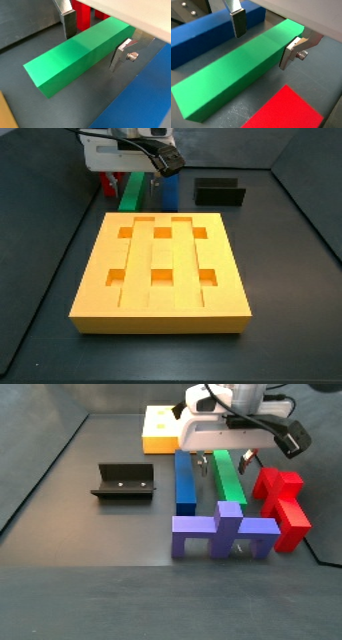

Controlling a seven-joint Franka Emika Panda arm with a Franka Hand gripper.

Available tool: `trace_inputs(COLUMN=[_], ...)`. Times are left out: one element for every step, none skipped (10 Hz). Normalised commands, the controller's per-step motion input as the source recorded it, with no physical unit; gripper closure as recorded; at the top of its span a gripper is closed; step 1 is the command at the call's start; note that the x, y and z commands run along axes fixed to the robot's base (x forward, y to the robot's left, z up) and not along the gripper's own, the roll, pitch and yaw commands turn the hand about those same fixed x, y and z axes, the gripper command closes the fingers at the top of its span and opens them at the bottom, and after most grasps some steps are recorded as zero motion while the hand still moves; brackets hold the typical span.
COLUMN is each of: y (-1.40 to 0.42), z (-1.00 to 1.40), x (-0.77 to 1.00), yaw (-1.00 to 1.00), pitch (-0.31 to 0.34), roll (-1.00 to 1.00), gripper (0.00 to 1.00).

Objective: Pick up the green object. Move up. Move to above the board. Insert the green object.
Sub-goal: Pick up the green object.

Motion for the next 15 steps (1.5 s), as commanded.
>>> trace_inputs(y=[0.19, 0.2, -0.13, 0.09, 0.15, 0.23, 0.0, -0.07, -0.12, -0.12, -0.05, -0.03, 0.0, 0.0, 0.0], z=[-0.43, -0.23, 0.0, 0.12, 0.31, 0.26, -0.05, -0.16, -0.06, 0.0, 0.0, 0.0, 0.0, 0.0, 0.0], x=[0.02, 0.0, 0.0, -0.03, -0.04, -0.02, -0.01, 0.0, 0.0, -0.07, 0.0, 0.0, 0.0, 0.0, 0.0], yaw=[0.0, 0.0, 0.0, -0.01, -0.01, -0.02, 0.0, 0.0, 0.0, -0.04, -0.03, -0.01, 0.0, 0.0, 0.0], pitch=[0.0, 0.0, 0.0, 0.0, -0.033, -0.014, 0.0, 0.0, 0.0, 0.0, 0.0, 0.0, 0.0, 0.0, 0.0], roll=[0.21, 0.15, 0.04, 0.01, 0.0, 0.0, 0.04, 0.05, 0.04, 0.03, 0.02, 0.01, 0.0, 0.0, 0.0], gripper=[0.0, 0.0, 0.0, 0.0, 0.0, 0.0, 0.0, 0.0, 0.0, 0.0, 0.0, 0.0, 0.0, 1.0, 1.0])
